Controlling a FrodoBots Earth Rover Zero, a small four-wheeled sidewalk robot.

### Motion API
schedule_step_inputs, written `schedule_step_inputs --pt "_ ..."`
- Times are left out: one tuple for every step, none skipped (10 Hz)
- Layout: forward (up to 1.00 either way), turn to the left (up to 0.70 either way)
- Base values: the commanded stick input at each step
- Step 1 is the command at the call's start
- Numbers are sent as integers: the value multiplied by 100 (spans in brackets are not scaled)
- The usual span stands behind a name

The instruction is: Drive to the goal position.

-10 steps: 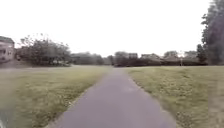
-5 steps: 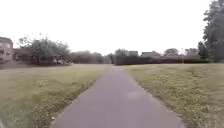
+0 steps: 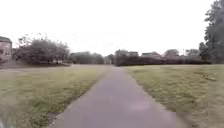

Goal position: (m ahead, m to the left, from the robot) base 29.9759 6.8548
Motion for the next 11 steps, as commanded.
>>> schedule_step_inputs --pt "100 0" --pt "100 0" --pt "100 0" --pt "100 0" --pt "100 0" --pt "100 0" --pt "100 0" --pt "100 0" --pt "100 0" --pt "100 0" --pt "100 0"
